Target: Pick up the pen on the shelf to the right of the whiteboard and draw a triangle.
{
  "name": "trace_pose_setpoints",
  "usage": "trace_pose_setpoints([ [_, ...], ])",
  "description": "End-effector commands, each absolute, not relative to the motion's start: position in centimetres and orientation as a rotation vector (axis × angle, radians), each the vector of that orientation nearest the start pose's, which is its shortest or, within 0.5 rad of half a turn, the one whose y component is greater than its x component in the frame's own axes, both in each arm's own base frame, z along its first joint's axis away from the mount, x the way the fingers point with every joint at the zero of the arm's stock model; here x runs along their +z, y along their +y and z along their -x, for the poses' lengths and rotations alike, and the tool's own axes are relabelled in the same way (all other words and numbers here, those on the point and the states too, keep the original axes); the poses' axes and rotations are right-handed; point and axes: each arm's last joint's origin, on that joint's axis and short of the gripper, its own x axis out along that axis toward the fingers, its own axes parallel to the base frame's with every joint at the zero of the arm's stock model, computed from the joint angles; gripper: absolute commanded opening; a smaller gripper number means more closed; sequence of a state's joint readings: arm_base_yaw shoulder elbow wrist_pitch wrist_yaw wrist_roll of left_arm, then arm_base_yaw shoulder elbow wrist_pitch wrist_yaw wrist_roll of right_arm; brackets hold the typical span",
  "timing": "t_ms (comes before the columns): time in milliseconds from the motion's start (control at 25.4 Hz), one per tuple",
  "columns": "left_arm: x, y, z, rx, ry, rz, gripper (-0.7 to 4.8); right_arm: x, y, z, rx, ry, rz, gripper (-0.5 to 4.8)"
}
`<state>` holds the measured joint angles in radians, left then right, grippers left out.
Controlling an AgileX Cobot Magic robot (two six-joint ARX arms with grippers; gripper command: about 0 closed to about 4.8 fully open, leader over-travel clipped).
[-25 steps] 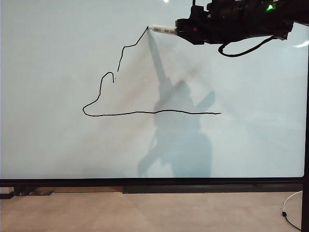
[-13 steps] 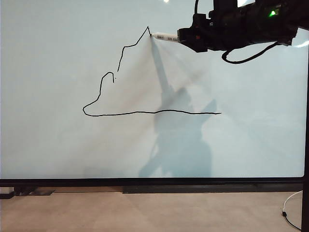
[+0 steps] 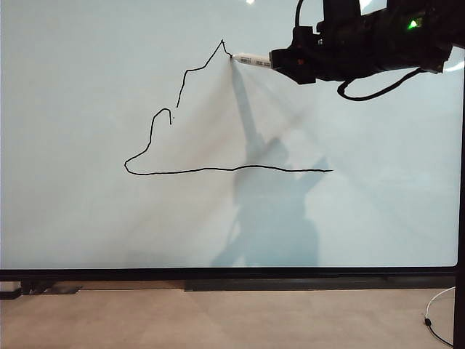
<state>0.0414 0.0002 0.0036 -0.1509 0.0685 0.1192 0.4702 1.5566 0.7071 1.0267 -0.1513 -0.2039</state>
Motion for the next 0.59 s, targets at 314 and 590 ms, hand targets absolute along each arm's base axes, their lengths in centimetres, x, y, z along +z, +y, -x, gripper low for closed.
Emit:
trace_pose_setpoints([
  [314, 15.2, 0.2, -9.6, -0.038, 0.133, -0.112, -0.05, 23.8, 14.0, -28.3, 0.534, -0.238, 0.173, -0.09],
  [590, 15.2, 0.2, -9.6, -0.038, 0.133, -0.112, -0.05, 22.8, 13.1, -27.9, 0.515, -0.229, 0.166, -0.09],
])
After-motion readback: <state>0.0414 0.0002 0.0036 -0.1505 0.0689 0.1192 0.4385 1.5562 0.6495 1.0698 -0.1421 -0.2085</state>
